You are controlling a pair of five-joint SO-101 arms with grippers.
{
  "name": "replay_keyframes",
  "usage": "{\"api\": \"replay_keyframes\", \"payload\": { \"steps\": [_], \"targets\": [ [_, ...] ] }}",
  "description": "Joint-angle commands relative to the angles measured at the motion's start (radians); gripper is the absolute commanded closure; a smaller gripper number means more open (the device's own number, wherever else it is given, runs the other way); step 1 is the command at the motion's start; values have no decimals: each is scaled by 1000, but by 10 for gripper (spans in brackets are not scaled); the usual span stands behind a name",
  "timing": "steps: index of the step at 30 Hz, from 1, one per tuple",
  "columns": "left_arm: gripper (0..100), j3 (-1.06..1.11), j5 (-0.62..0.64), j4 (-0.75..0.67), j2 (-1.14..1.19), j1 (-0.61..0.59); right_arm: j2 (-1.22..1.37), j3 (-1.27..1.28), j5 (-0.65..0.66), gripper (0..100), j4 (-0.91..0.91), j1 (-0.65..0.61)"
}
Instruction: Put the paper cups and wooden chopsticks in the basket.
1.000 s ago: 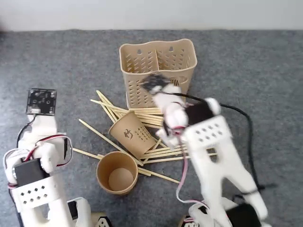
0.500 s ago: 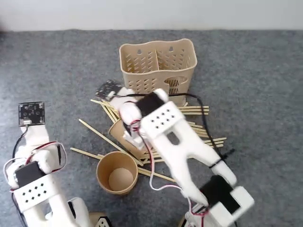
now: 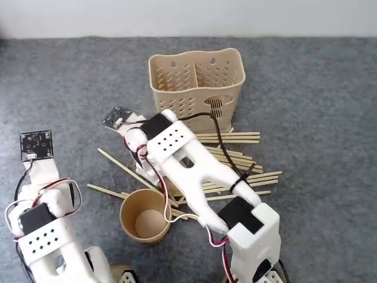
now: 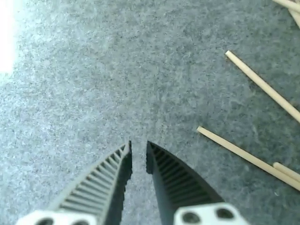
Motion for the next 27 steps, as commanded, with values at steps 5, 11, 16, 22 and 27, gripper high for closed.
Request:
{"api": "replay_keyframes", "payload": {
  "steps": [5, 11, 16, 22, 27],
  "targets": [
    [941, -5, 6, -21, -25, -5, 70, -52, -11, 614, -50, -8],
    [941, -5, 6, -23, -25, -5, 136, -52, -2, 615, -74, -7],
    [941, -5, 6, -23, -25, -2, 101, -52, 2, 616, -42, -5],
    [941, -5, 6, -23, -25, -2, 4, -52, 46, 616, 35, -4],
    [941, -4, 6, -23, -25, -2, -104, -52, 48, 616, 71, 15]
  ]
}}
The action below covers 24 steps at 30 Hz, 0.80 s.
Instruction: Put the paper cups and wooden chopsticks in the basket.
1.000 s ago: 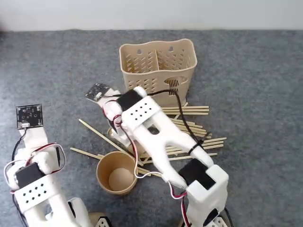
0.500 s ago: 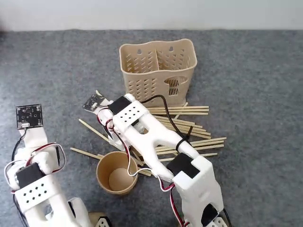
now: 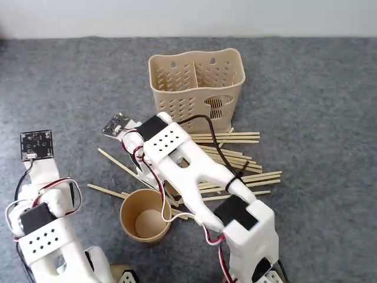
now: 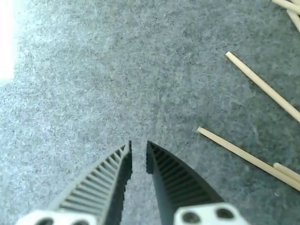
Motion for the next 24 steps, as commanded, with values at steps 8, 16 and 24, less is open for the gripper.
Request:
{"api": "replay_keyframes", "payload": {
  "steps": [8, 16, 24],
  "targets": [
    [941, -4, 6, -20, -25, 0, -337, -25, 11, 616, 47, 42],
    [941, -4, 6, -20, -25, 0, -208, 8, 2, 614, 21, 8],
    [941, 33, 6, -75, -25, 0, 2, 8, 2, 614, -104, -5]
  ]
}}
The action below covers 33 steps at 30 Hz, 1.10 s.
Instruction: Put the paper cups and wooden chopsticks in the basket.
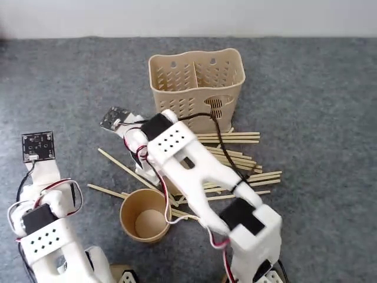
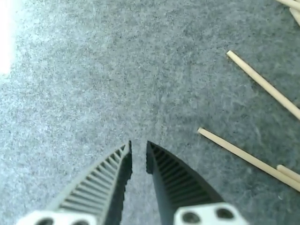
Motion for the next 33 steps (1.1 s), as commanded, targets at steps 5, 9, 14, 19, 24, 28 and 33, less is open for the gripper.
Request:
{"api": "replay_keyframes", "payload": {
  "steps": [5, 9, 14, 19, 24, 28, 33],
  "targets": [
    [941, -8, 6, -26, -25, 0, 108, -11, 5, 615, -70, -12],
    [941, -8, 6, -26, -25, 0, 148, -11, 9, 615, -62, -12],
    [941, -8, 6, -26, -25, 0, 130, -11, 9, 746, -61, -12],
    [941, -8, 6, -26, -25, 0, 71, -11, 9, 864, -59, -12],
    [941, -8, 6, -26, -25, 0, 4, -11, 11, 842, -30, -8],
    [941, -8, 6, -26, -25, 0, -114, -29, 11, 841, 13, -7],
    [941, -8, 6, -26, -25, 0, -274, -146, 11, 841, 104, -7]
  ]
}}
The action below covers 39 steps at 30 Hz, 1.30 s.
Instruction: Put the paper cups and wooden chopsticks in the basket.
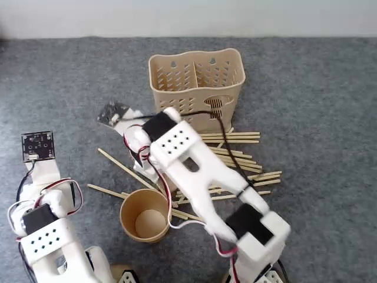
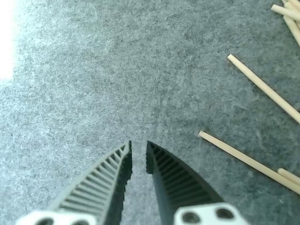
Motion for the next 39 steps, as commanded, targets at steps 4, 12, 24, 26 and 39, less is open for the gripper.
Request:
{"api": "replay_keyframes", "payload": {
  "steps": [4, 12, 24, 26, 39],
  "targets": [
    [941, -10, 6, -15, -25, -2, -237, -190, 12, 841, 110, -7],
    [941, -10, 6, -17, -25, -2, -444, -249, 8, 841, 223, -77],
    [941, -18, 6, -17, -26, -6, -739, 23, 8, 841, 216, -202],
    [941, -19, 6, -17, -26, -6, -769, 120, 9, 841, 177, -202],
    [941, -30, 38, -17, -26, -55, -1307, 872, 3, 841, -476, -203]
  ]
}}
